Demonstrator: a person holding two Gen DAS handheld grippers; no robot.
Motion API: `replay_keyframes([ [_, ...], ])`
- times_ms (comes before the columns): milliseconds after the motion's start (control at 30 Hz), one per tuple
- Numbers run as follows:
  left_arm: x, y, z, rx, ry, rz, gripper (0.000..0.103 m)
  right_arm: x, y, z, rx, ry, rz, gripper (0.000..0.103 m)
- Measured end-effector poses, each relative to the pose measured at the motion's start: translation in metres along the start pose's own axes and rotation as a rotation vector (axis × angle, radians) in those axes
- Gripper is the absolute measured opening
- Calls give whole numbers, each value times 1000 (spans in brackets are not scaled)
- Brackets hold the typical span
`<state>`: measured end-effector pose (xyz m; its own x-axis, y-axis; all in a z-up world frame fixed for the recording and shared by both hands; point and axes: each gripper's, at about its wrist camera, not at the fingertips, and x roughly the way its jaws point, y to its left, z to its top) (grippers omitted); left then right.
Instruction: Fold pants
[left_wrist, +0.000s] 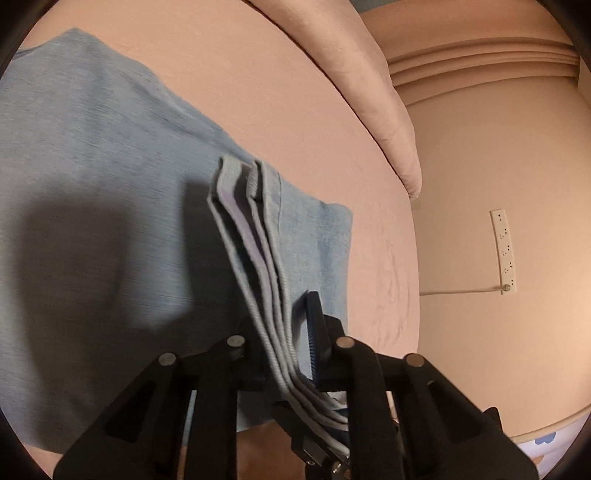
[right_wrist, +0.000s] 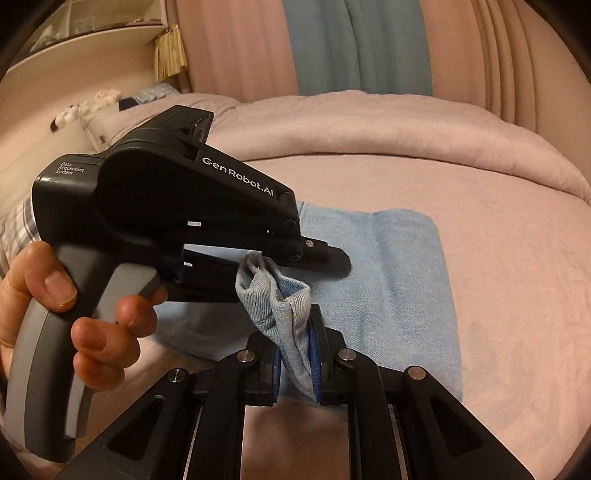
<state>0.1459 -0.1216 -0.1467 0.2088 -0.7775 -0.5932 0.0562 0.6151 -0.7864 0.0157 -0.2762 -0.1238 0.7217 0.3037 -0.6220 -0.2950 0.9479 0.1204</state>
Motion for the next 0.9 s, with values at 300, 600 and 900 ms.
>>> replay_keyframes([
  [300,-29,17,4,49,-55,53,7,11,35,10,-90,10,10,15],
  [600,-56,39,18,70,-90,133,7,38,70,21,-150,37,56,15],
  [900,-67,68,29,79,-94,221,16,61,67,22,-76,135,170,47],
])
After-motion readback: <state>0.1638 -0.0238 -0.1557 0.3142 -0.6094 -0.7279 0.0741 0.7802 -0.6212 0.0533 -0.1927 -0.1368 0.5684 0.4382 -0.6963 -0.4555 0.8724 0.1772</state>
